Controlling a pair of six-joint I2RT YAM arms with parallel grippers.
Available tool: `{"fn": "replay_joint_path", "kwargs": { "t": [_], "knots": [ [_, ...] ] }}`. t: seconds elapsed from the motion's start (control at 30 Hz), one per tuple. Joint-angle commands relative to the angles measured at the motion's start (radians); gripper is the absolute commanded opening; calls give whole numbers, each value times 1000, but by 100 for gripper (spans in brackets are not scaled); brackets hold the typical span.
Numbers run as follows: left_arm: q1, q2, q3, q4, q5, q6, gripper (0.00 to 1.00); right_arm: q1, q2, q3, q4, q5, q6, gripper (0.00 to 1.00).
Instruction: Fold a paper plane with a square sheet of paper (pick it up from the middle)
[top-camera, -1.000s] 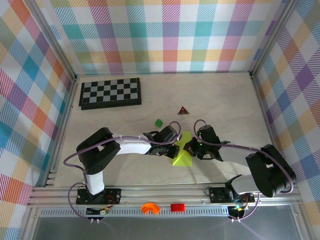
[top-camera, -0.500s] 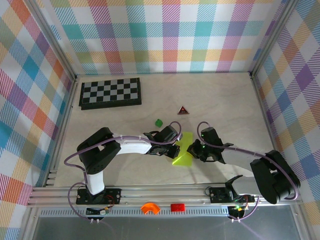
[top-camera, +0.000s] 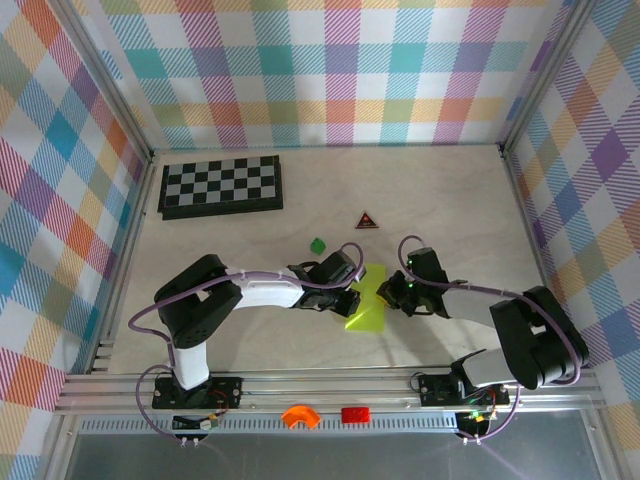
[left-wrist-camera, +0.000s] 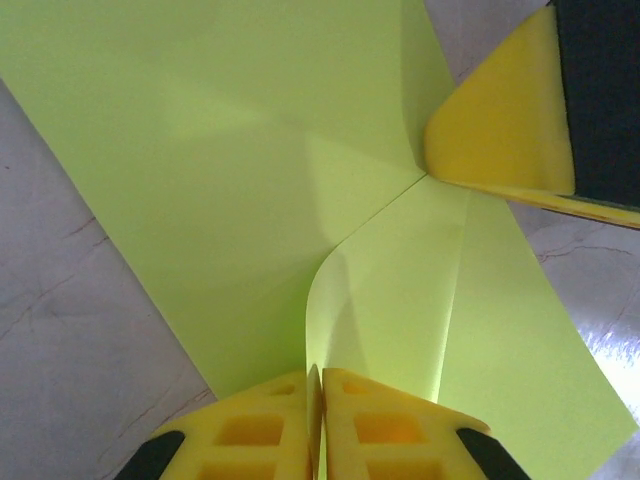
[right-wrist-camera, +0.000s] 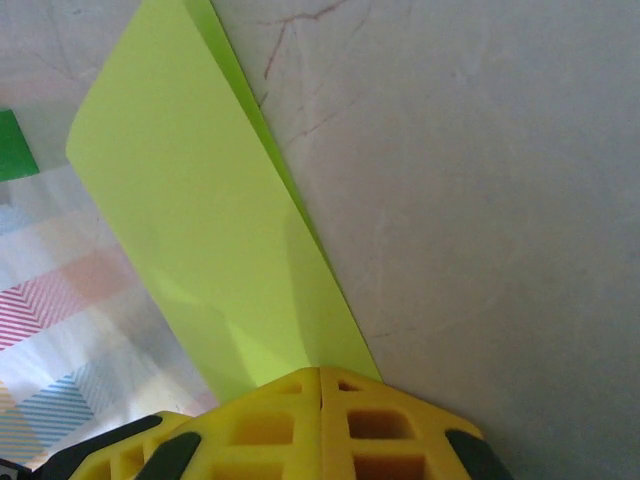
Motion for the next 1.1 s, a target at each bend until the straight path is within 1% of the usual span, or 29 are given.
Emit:
{"fn": "replay_joint_path", "kwargs": {
  "t": [0.0, 0.13, 0.23, 0.3, 0.4, 0.47, 0.57, 0.63, 0.73, 0.93, 1.07],
  "knots": [
    [7, 44, -11, -112, -3, 25, 11, -33, -14, -45, -46, 41, -13, 6],
    [6, 44, -13, -113, -3, 23, 11, -84, -39, -48, -39, 11, -29, 6],
    [6, 43, -12, -112, -1, 23, 11, -91, -68, -18, -53, -37, -46, 6],
    [6, 39, -14, -115, -3, 24, 11, -64, -115, 17, -68, -70, -48, 7],
    [6, 42, -14, -109, -6, 22, 11, -14, -165, 53, -133, -10, -63, 9],
    [6, 48, -10, -111, -4, 22, 11, -12, -138, 54, -105, -35, -48, 8],
    [5, 48, -7, -109, -1, 19, 11, 18, -64, 48, 5, -96, -7, 7],
    [6, 48, -4, -111, -2, 19, 11, 48, -16, 55, 56, -106, 13, 7],
    [6, 46, -1, -122, -5, 23, 11, 75, 16, 57, 86, -103, 29, 5],
    [7, 50, -2, -118, -5, 24, 11, 85, 41, 50, 23, -78, 10, 5],
    [5, 49, 0, -117, -8, 24, 12, 85, 54, 1, -11, -36, 3, 4]
  ]
}}
